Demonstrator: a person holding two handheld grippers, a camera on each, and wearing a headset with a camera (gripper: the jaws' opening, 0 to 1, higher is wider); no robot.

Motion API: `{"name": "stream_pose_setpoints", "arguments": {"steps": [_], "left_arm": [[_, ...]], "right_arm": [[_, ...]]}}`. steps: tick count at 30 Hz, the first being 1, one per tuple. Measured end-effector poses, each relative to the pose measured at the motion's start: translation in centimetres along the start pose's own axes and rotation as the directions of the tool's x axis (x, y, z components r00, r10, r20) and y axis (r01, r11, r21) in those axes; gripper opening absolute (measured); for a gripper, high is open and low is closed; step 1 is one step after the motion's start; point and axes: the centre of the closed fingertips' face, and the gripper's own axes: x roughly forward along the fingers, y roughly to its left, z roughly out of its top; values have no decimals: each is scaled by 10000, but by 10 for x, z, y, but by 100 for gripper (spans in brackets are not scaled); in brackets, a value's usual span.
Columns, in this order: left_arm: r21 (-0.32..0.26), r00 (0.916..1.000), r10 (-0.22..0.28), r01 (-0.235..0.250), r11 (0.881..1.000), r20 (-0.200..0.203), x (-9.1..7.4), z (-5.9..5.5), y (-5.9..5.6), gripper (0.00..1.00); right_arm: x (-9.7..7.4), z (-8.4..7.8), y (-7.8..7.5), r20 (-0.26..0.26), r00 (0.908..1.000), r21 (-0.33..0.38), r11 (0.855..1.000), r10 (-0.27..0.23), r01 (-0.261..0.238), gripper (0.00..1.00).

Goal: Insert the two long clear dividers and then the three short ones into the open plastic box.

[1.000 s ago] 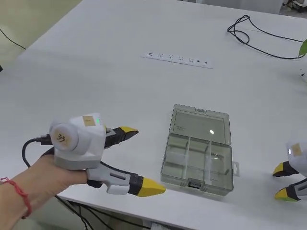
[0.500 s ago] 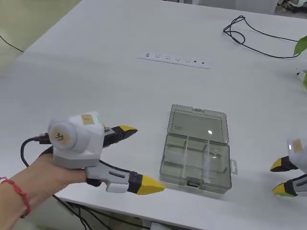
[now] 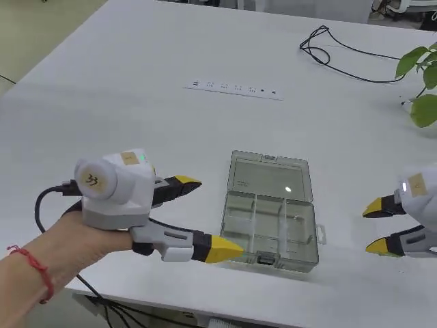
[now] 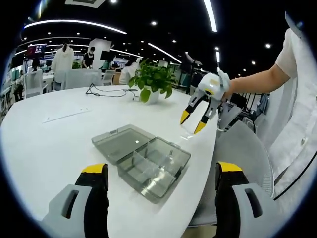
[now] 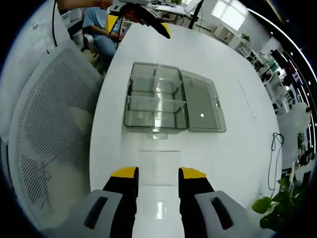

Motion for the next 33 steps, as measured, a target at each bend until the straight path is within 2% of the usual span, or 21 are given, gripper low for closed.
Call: {"name": "stream_pose_setpoints", "arguments": {"steps": [1, 3, 5, 9, 12, 14, 16, 19, 23, 27, 29, 33], "left_arm": [[-80, 10000, -1, 1, 10000, -44, 3, 2, -1, 88], [-257, 10000, -43, 43, 9997, -4, 8, 8, -4, 86], [-801, 10000, -90, 86, 9967, -39, 12, 10, -7, 83], [-1499, 9995, -317, 309, 9882, -27, 22, 16, -16, 75], [-1733, 9990, -448, 453, 9838, 66, 28, 21, -23, 70], [-2310, 9987, -507, 497, 9717, 19, 32, 22, -27, 68], [-2491, 9978, -623, 656, 9663, 214, 35, 28, -31, 65], [-3099, 9968, -768, 799, 9474, 221, 40, 31, -38, 58], [-3500, 9957, -887, 925, 9322, 268, 44, 32, -44, 50], [-4120, 9933, -1043, 1154, 9039, 494, 48, 36, -50, 44], [-4451, 9907, -1201, 1363, 8850, 644, 50, 39, -55, 39], [-4808, 9874, -1389, 1585, 8624, 764, 54, 43, -62, 35]], "right_arm": [[-5, 9, 0, 63, 9999, -53, 9999, -90, 90, 33], [-10, 15, -3, 161, 9996, -115, 9997, -215, 217, 33], [-15, 23, -4, 248, 9993, -165, 9994, -295, 299, 33], [-26, 43, -1, 516, 9976, -142, 9988, -456, 464, 33], [-31, 54, 1, 641, 9964, -167, 9982, -564, 576, 33], [-35, 63, 2, 793, 9948, -146, 9977, -644, 658, 33], [-39, 72, 3, 933, 9931, -145, 9972, -712, 728, 33], [-43, 86, 8, 1101, 9909, -176, 9967, -772, 796, 33], [-48, 102, 14, 1329, 9875, -190, 9959, -848, 881, 33], [-52, 114, 19, 1473, 9850, -241, 9952, -903, 948, 33], [-52, 118, 22, 1463, 9848, -348, 9944, -941, 1002, 33], [-54, 124, 25, 1549, 9833, -443, 9936, -959, 1039, 33]]}}
